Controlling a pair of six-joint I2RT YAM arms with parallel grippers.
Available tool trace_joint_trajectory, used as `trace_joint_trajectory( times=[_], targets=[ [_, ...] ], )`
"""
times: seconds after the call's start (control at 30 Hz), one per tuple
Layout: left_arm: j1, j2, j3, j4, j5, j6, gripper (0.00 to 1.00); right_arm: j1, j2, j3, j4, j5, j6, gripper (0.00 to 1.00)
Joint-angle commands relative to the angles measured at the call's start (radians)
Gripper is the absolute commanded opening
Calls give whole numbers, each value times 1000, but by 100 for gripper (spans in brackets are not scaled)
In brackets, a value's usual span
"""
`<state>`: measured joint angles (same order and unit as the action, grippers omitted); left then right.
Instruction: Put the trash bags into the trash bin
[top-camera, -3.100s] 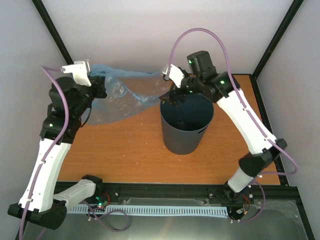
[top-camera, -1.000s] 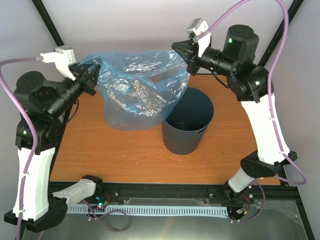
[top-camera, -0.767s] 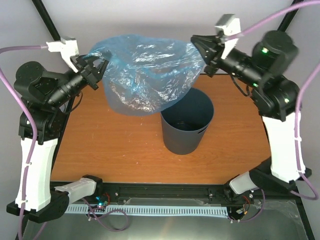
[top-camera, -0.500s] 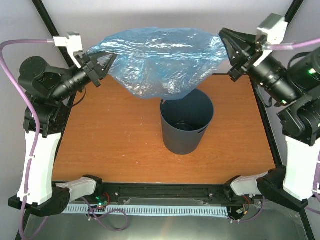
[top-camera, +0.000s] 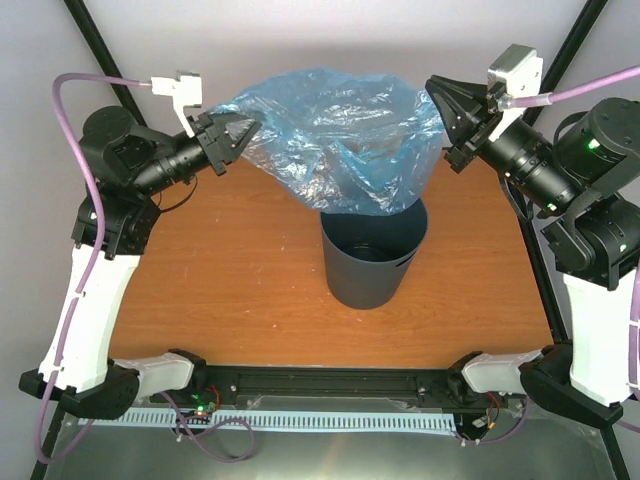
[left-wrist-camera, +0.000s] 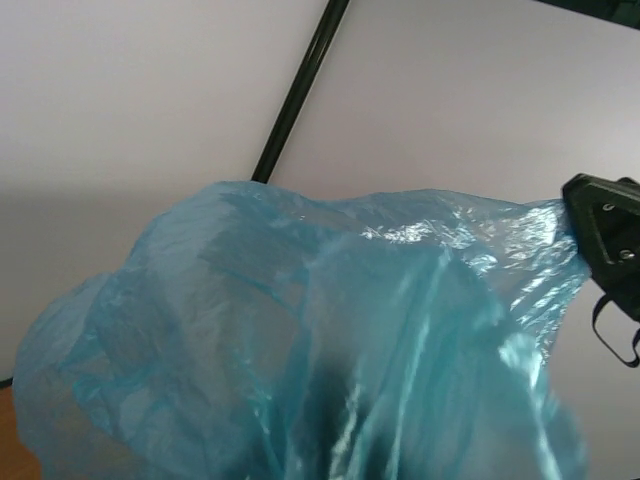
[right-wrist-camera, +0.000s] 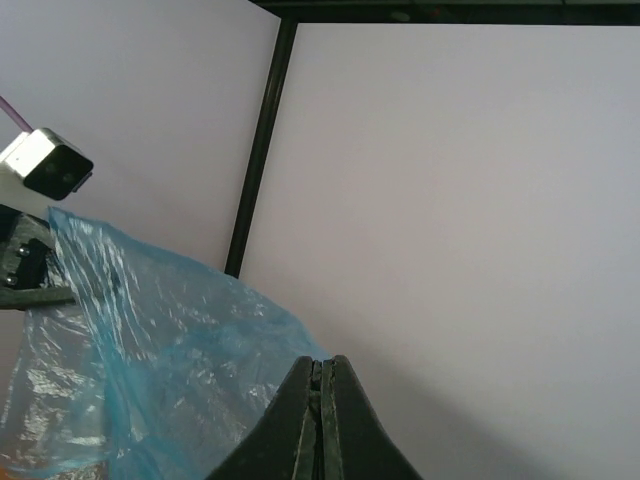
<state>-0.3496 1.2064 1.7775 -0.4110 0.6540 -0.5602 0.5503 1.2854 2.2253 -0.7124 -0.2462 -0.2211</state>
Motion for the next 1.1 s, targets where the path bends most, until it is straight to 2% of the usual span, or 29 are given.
trace_joint_trajectory(
  times=[0.0, 0.27, 0.53, 0.77, 1.07],
  targets=[
    [-9, -4, -10, 4, -14, 2, 1, -1, -26, -7, 5, -23, -2, 3],
    [-23, 36, -8, 12, 14, -15, 1, -1, -84, -79, -10, -34, 7, 3],
    [-94, 123, 49, 31, 28, -25, 1, -6, -154, -150, -15, -16, 16, 3],
    [-214, 280, 187, 23, -10, 6, 1, -6, -168, -226, 5, 123, 28, 3],
    [-226, 487, 348, -7, -118, 60, 1, -7, -148, -391, 66, 208, 0, 3]
  ],
)
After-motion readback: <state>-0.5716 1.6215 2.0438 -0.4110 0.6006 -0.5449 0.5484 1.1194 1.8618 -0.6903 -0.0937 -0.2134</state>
